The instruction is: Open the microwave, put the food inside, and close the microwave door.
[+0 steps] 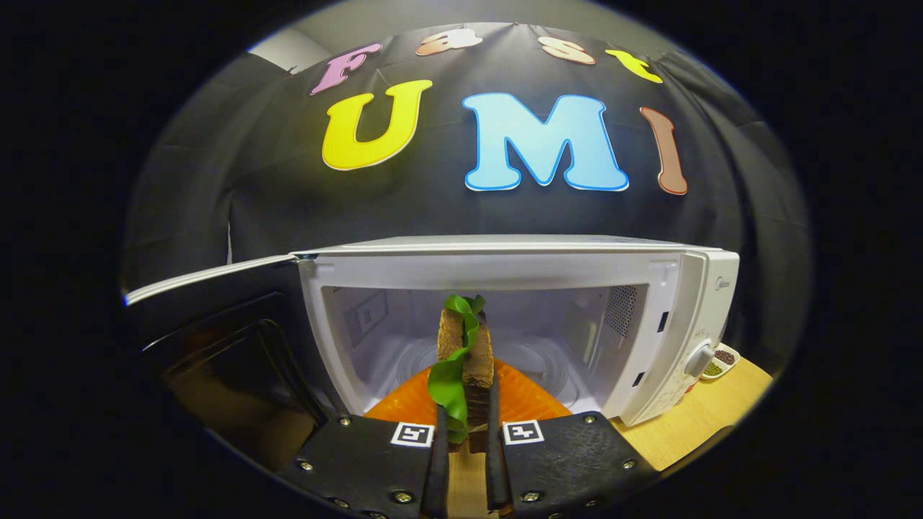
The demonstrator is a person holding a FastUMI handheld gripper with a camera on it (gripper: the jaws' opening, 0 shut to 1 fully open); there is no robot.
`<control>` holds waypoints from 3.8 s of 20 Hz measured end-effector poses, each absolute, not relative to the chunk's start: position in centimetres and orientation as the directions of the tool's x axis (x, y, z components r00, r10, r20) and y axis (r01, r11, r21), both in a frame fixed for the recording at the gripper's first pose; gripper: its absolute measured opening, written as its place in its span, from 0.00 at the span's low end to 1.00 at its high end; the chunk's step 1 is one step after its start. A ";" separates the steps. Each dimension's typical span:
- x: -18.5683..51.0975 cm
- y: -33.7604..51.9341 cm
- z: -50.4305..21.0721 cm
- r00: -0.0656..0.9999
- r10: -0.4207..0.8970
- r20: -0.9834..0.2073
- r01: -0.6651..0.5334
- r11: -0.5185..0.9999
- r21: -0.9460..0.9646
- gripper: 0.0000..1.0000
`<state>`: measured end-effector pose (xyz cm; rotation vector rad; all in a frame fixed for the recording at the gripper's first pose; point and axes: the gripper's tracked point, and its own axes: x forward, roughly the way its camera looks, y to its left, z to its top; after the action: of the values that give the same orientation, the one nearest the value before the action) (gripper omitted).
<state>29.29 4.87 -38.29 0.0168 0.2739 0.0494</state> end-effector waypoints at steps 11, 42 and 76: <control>37.5 6.4 -39.4 0.960 0.050 -0.275 -0.013 0.991 0.134 0.20; 17.6 8.9 -27.5 0.933 0.339 -0.123 -0.342 0.940 -0.002 0.83; -3.8 26.4 -34.6 0.703 0.681 -0.204 -0.701 0.712 -0.040 0.01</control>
<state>-3.82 26.35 -34.62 -0.1177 0.1801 0.7709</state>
